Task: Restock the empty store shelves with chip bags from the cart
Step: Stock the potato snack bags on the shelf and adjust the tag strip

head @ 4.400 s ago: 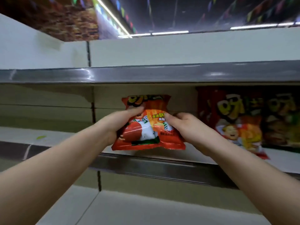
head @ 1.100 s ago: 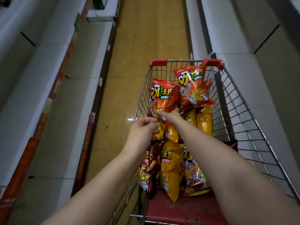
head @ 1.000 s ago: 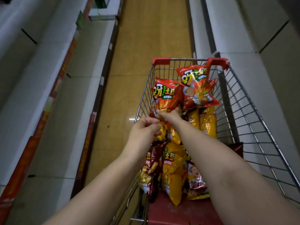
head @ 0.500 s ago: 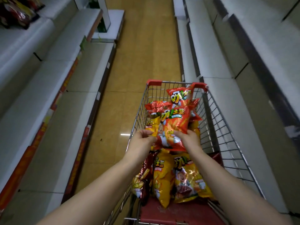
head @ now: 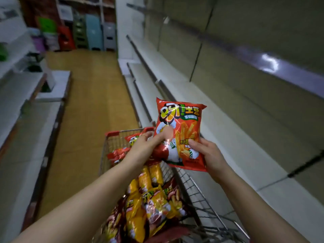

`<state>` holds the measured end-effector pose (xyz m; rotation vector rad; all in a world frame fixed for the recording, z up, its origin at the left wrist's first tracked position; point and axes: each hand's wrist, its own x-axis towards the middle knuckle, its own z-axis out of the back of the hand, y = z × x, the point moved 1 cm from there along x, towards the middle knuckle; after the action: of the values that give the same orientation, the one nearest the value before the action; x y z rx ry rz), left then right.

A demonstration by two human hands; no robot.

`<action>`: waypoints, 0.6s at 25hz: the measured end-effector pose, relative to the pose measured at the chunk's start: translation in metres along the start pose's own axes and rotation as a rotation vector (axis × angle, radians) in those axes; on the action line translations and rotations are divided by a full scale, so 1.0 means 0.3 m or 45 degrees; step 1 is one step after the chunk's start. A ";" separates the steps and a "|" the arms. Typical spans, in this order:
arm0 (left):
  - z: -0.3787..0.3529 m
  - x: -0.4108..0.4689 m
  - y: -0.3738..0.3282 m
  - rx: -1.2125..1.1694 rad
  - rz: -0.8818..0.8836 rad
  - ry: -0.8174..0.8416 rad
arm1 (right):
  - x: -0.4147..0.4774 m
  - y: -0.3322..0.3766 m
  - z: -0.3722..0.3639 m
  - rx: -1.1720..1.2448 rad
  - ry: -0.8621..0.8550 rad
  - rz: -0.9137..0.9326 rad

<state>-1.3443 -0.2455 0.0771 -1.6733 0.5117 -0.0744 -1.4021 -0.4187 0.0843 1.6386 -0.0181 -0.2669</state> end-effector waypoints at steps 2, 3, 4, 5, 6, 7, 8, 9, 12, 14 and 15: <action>-0.093 -0.059 -0.091 0.007 -0.059 0.205 | -0.124 0.112 0.049 -0.080 -0.063 0.098; -0.145 -0.093 -0.134 -0.003 -0.095 0.275 | -0.190 0.165 0.073 -0.122 -0.100 0.148; -0.197 -0.120 -0.172 -0.022 -0.131 0.336 | -0.254 0.218 0.097 -0.158 -0.151 0.203; -0.256 -0.147 -0.214 -0.054 -0.163 0.396 | -0.319 0.270 0.127 -0.204 -0.222 0.268; -0.317 -0.176 -0.250 -0.092 -0.189 0.457 | -0.385 0.318 0.157 -0.256 -0.300 0.322; -0.388 -0.211 -0.286 -0.109 -0.212 0.517 | -0.458 0.364 0.195 -0.305 -0.391 0.372; -0.456 -0.242 -0.317 -0.114 -0.232 0.576 | -0.525 0.404 0.231 -0.345 -0.474 0.410; -0.527 -0.276 -0.345 -0.115 -0.250 0.639 | -0.592 0.438 0.270 -0.377 -0.562 0.452; -0.754 -0.403 -0.402 -0.097 -0.265 0.865 | -0.823 0.525 0.386 -0.482 -0.850 0.567; -0.894 -0.502 -0.421 -0.059 -0.249 0.979 | -0.980 0.563 0.463 -0.574 -1.004 0.591; -0.965 -0.555 -0.427 -0.019 -0.240 1.059 | -1.060 0.575 0.507 -0.614 -1.086 0.594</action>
<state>-1.5539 -0.4414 0.2905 -1.6557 0.9636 -0.9323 -1.7135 -0.5286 0.2964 0.9093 -0.9010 -0.5412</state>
